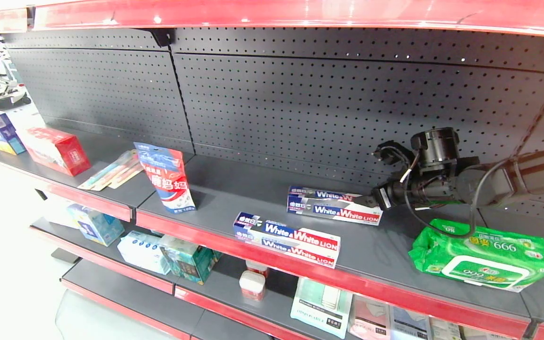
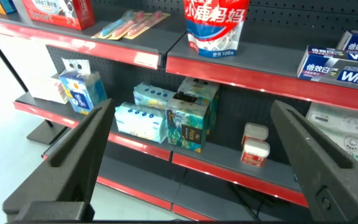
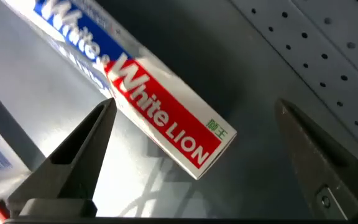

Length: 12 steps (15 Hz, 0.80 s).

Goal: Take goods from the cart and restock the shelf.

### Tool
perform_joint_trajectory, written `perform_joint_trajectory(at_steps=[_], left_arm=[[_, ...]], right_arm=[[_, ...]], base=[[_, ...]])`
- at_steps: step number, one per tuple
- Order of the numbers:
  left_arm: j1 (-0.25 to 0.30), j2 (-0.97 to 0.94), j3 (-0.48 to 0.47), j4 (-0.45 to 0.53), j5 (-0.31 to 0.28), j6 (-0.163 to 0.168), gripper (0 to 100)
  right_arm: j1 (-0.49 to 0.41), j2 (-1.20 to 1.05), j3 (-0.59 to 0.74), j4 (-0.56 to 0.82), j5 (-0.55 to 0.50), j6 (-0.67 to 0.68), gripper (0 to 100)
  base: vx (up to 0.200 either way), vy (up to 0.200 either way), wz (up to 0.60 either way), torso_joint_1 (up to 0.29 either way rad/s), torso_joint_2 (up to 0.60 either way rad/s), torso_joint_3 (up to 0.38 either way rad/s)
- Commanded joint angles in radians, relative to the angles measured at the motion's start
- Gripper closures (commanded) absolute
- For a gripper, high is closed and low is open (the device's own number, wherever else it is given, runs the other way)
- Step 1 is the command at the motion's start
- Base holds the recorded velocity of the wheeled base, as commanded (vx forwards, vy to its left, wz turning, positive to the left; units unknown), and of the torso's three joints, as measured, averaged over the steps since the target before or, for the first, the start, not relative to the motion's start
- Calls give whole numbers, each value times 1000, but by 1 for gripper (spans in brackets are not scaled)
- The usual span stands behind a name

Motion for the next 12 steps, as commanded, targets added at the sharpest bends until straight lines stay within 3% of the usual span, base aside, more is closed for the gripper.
perform_joint_trajectory(at_steps=[1, 3, 9, 12], left_arm=[[0, 0, 0, 0, 0, 0, 0], [1, 0, 0, 0, 0, 0, 0], [0, 0, 0, 0, 0, 0, 0], [0, 0, 0, 0, 0, 0, 0]], right_arm=[[-6, -6, -5, 0, -3, 40, 0], [-15, -14, -6, 2, -17, 90, 0], [-39, -8, -5, 8, -187, 91, 0], [-58, -9, -14, 83, -244, 91, 0]], base=[[0, 0, 0, 0, 0, 0], [0, 0, 0, 0, 0, 0], [0, 0, 0, 0, 0, 0], [0, 0, 0, 0, 0, 0]])
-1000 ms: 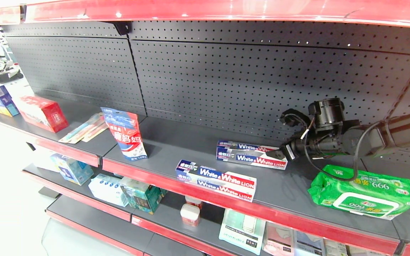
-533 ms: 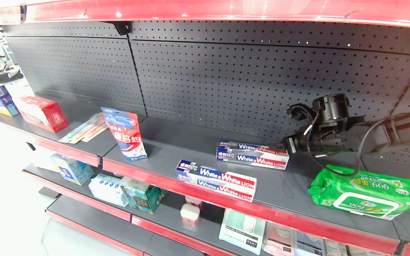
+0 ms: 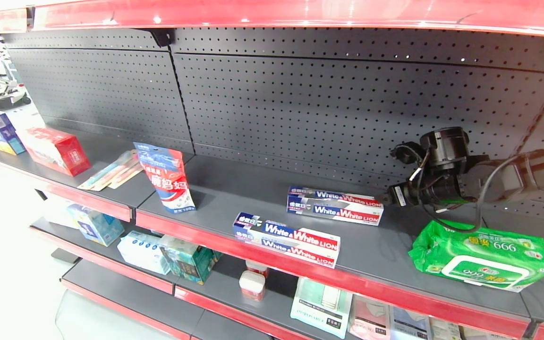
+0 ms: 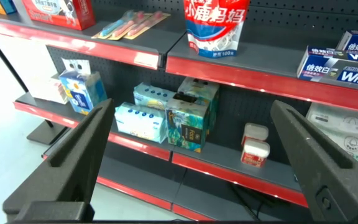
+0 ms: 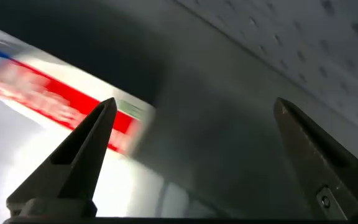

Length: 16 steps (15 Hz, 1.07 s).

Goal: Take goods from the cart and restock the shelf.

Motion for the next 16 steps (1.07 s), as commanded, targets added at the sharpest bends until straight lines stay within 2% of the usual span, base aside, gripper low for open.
perform_joint_trajectory(at_steps=[1, 8, 11, 16], left_arm=[[1, 0, 0, 0, 0, 0, 0], [0, 0, 0, 0, 0, 0, 0], [1, 0, 0, 0, 0, 0, 0], [0, 0, 0, 0, 0, 0, 0]], right_arm=[[-15, 1, -4, 2, -5, -2, 0], [-44, 12, -47, 2, -17, -1, 0], [-57, 17, -21, 4, -63, -10, 0], [-72, 18, 3, 2, -65, -48, 0]], base=[[0, 0, 0, 0, 0, 0], [0, 0, 0, 0, 0, 0], [0, 0, 0, 0, 0, 0], [0, 0, 0, 0, 0, 0]])
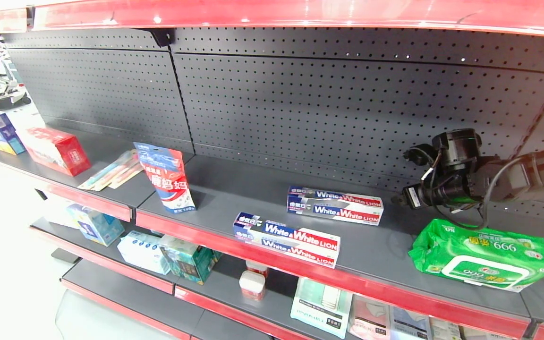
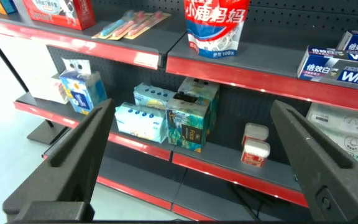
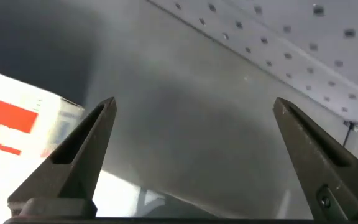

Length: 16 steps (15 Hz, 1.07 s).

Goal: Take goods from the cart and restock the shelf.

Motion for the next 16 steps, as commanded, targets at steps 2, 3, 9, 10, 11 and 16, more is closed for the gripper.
perform_joint_trajectory(at_steps=[2, 3, 9, 10, 11, 16], left_arm=[[0, 0, 0, 0, 1, 0, 0], [0, 0, 0, 0, 1, 0, 0], [0, 0, 0, 0, 1, 0, 0], [0, 0, 0, 0, 1, 0, 0], [1, 0, 0, -2, 1, 0, 0], [1, 0, 0, 0, 1, 0, 0]], right_arm=[[-7, 2, 14, -1, 0, -32, 0], [-4, 2, 15, -1, 1, -32, 0], [38, 2, 29, -1, 9, -23, 0], [47, 4, 27, -1, 9, -20, 0], [55, 7, 24, -3, 10, -17, 0], [79, 10, 21, -3, 12, 3, 0]], base=[[0, 0, 0, 0, 0, 0], [0, 0, 0, 0, 0, 0], [0, 0, 0, 0, 0, 0], [0, 0, 0, 0, 0, 0], [0, 0, 0, 0, 0, 0], [0, 0, 0, 0, 0, 0]])
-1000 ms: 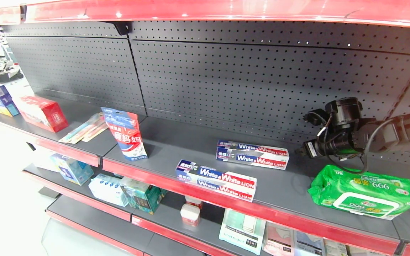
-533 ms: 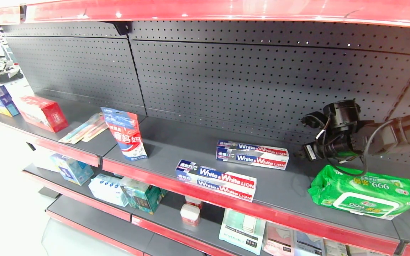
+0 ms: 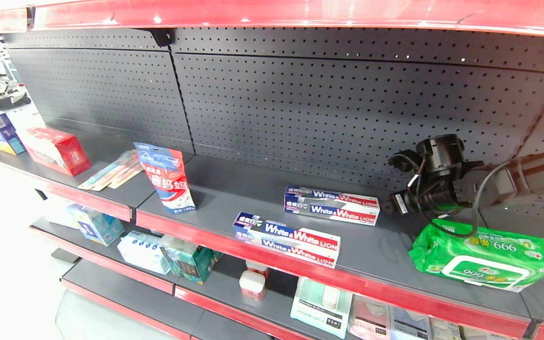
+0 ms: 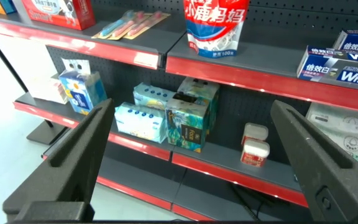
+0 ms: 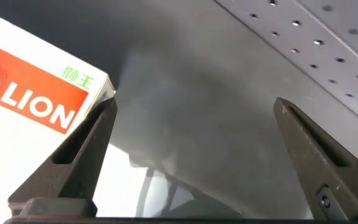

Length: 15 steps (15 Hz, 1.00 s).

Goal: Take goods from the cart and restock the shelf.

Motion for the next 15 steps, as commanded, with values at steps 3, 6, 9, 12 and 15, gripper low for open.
perform_joint_trajectory(at_steps=[3, 6, 9, 12, 15], left_arm=[[0, 0, 0, 0, 0, 0, 0], [0, 0, 0, 0, 0, 0, 0], [0, 0, 0, 0, 0, 0, 0], [0, 0, 0, 0, 0, 0, 0], [0, 0, 0, 0, 0, 0, 0]], right_arm=[[26, 2, -2, 0, 0, 18, 0], [37, 2, -1, 0, 6, 27, 0], [42, 2, -1, 0, 17, 27, 0], [49, 7, -2, 0, 34, 27, 0], [62, 7, -4, -2, 37, 28, 0]], base=[[0, 0, 0, 0, 0, 0], [0, 0, 0, 0, 0, 0], [0, 0, 0, 0, 0, 0], [0, 0, 0, 0, 0, 0], [0, 0, 0, 0, 0, 0]])
